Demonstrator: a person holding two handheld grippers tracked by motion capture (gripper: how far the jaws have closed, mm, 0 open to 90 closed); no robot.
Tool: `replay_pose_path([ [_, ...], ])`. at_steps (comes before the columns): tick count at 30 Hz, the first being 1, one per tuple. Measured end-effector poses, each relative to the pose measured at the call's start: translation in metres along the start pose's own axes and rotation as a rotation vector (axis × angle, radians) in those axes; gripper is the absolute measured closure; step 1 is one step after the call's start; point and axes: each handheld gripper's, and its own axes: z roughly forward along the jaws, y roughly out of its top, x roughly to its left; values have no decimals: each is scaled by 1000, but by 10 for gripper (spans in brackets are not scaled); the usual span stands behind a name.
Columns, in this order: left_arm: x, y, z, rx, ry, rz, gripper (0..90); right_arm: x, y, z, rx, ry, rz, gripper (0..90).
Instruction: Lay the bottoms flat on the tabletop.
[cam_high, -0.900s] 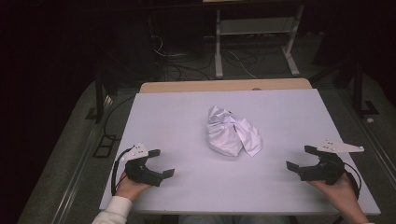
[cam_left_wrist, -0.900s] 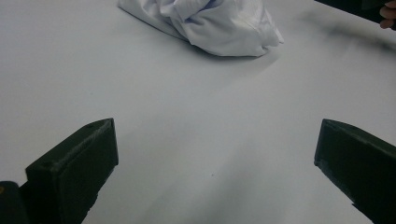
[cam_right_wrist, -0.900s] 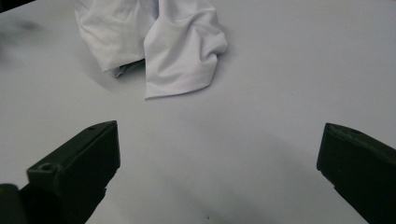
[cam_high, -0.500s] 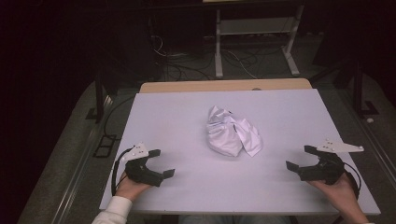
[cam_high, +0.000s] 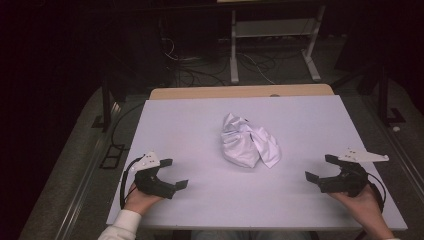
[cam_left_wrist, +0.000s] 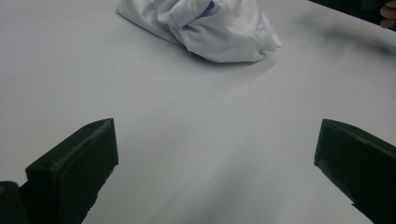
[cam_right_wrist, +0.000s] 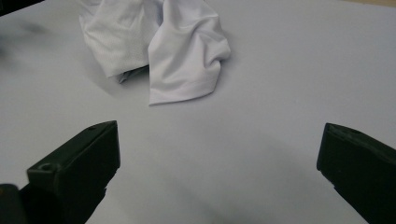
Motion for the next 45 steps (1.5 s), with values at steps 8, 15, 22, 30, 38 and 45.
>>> replay_pose_path([
  [8,-9,13,6,36,-10,51,0,1,14,-3,-17,1,-2,0],
  [15,-12,20,10,51,-23,71,0,3,25,2,-5,12,-16,0],
  [22,-11,26,8,51,-22,74,0,6,33,6,6,18,-30,0],
  [30,-9,33,8,53,-21,75,0,7,45,10,20,27,-51,0],
  [38,-8,45,9,52,-35,76,0,6,60,12,24,41,-74,0],
  [45,-9,56,19,60,-56,91,0,2,68,25,42,63,-78,0],
])
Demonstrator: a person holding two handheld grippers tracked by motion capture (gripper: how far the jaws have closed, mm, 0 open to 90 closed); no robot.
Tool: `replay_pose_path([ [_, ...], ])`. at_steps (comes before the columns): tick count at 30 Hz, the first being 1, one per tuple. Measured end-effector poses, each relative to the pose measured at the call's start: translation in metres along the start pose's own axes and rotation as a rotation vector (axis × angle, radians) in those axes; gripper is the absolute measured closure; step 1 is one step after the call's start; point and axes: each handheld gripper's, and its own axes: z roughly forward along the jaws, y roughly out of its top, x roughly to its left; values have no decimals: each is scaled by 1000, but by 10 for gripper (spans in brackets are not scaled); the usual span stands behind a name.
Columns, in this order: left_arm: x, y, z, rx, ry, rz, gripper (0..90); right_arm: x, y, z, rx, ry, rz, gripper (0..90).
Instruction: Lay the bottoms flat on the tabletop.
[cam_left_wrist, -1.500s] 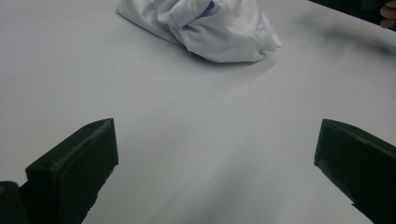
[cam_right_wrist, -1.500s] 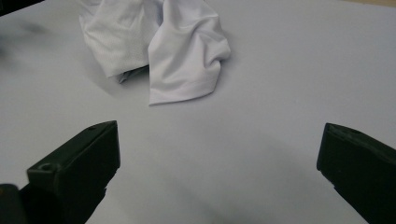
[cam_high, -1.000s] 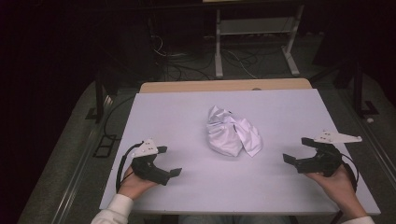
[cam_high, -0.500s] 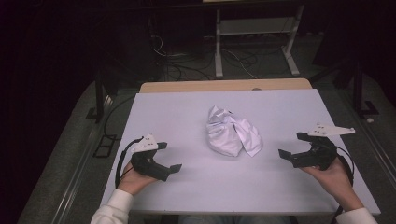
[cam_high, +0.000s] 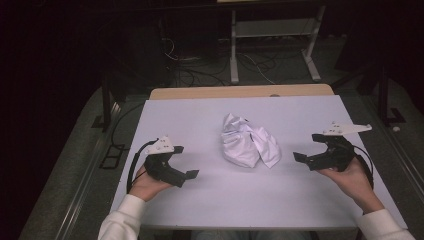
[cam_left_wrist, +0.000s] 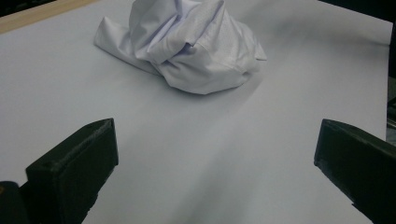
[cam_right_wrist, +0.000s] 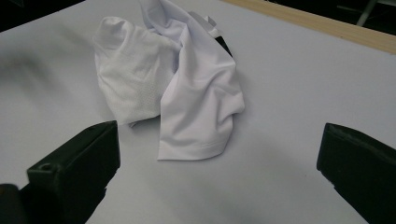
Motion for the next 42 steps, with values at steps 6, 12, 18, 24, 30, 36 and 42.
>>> replay_pose_path([
  [6,1,3,10,5,-12,-4,0,-5,6,7,1,13,3,0],
  [12,5,8,19,-23,-13,-6,0,-6,16,18,0,21,-19,0],
  [18,9,12,27,-74,-10,-20,0,-4,22,31,-7,21,-37,0],
  [24,11,13,41,-94,-13,-30,0,-1,22,49,-1,36,-29,0],
  [30,14,14,52,-103,-11,-37,0,0,20,61,19,39,-35,0],
  [36,19,11,63,-94,-10,-47,0,0,17,72,40,42,-25,0],
  [42,22,11,75,-94,-14,-53,0,-2,15,82,39,38,-11,0],
])
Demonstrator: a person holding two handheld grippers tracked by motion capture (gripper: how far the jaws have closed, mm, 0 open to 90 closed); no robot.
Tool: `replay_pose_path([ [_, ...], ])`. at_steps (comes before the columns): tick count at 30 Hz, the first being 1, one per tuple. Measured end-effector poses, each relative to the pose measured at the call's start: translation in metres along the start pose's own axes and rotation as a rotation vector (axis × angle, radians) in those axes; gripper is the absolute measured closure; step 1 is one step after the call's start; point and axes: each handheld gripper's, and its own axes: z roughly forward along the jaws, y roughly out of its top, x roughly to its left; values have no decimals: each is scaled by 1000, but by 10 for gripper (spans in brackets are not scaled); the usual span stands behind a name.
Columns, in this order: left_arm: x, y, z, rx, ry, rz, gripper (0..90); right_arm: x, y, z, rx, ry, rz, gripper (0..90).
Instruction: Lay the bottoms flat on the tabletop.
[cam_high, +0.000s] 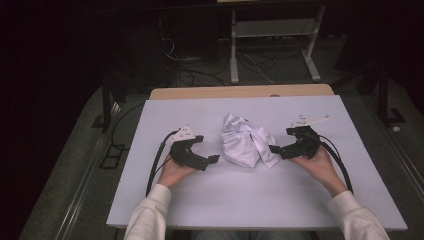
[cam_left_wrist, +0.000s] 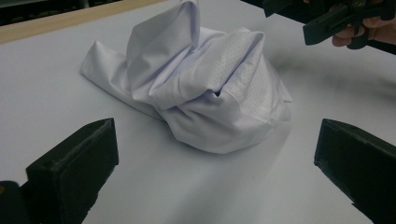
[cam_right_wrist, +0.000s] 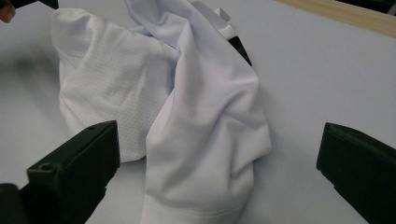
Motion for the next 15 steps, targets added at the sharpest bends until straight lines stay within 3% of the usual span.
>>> replay_pose_path([
  [12,-7,-1,28,83,-35,13,9,3,-5,19,42,20,9,30],
  [15,-12,-3,37,104,-58,44,112,4,-6,21,48,35,13,57],
])
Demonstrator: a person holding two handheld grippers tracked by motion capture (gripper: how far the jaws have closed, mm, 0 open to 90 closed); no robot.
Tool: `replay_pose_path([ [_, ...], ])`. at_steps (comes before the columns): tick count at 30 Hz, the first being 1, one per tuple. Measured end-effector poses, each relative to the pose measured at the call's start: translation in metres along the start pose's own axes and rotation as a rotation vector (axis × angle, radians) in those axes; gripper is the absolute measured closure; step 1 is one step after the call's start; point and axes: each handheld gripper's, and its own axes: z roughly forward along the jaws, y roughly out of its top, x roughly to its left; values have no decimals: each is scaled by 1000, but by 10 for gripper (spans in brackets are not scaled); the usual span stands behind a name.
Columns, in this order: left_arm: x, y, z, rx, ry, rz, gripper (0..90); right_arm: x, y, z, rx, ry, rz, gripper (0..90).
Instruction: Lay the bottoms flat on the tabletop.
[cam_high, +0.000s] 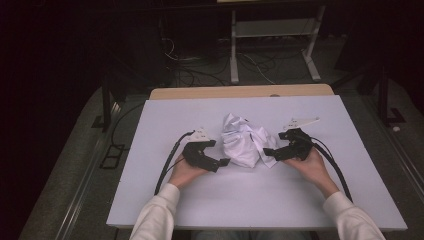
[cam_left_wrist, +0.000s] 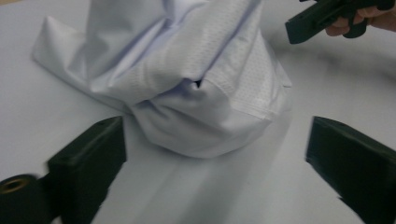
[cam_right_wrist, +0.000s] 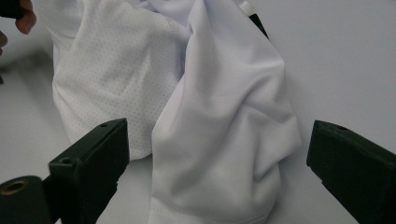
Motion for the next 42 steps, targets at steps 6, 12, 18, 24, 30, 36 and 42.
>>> replay_pose_path([
  [6,-9,-2,19,96,8,84,244,1,-1,2,12,13,-18,138],
  [12,-14,0,33,103,56,152,515,1,-3,10,27,36,-45,254],
  [18,-15,4,34,116,52,161,741,-3,-2,20,42,-9,-41,494],
  [24,-8,14,17,133,71,117,810,-15,5,7,35,-26,4,833],
  [30,7,15,-9,160,142,95,813,-33,6,-24,-30,-40,95,838],
  [36,21,13,-31,143,188,39,814,-44,3,-39,-39,-42,142,841],
  [42,28,10,-45,145,207,-15,815,-43,2,-49,-35,-46,161,850],
])
